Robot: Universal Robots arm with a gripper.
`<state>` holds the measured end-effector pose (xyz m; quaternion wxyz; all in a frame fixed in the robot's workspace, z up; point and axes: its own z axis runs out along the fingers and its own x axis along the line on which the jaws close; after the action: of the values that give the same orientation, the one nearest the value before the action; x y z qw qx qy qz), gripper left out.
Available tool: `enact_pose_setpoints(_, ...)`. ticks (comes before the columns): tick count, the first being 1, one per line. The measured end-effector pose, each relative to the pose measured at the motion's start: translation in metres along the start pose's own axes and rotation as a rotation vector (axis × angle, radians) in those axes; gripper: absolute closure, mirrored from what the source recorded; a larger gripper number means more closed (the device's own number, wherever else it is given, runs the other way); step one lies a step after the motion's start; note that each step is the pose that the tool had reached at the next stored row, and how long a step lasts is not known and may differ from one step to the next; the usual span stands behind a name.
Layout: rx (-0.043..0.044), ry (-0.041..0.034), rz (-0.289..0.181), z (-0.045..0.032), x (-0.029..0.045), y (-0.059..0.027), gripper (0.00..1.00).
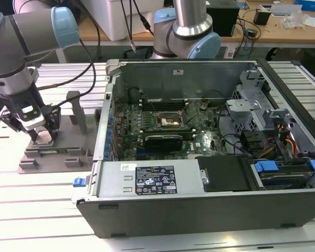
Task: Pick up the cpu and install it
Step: 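Pick up the cpu and move it towards the insertion slot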
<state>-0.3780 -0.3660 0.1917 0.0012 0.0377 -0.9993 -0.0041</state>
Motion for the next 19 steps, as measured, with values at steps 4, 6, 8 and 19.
enact_pose_setpoints(4,0.0005,0.0008,0.000,-0.0249,0.0002,0.0002,0.46)
enact_pose_setpoints(6,0.0005,0.0009,0.000,-0.0451,0.0002,0.0003,0.46)
enact_pose_setpoints(8,-0.0002,0.0007,0.000,-0.0527,0.0001,0.0010,0.46)
enact_pose_setpoints(19,-0.0019,0.0006,0.000,-0.1205,0.0000,0.0061,0.46)
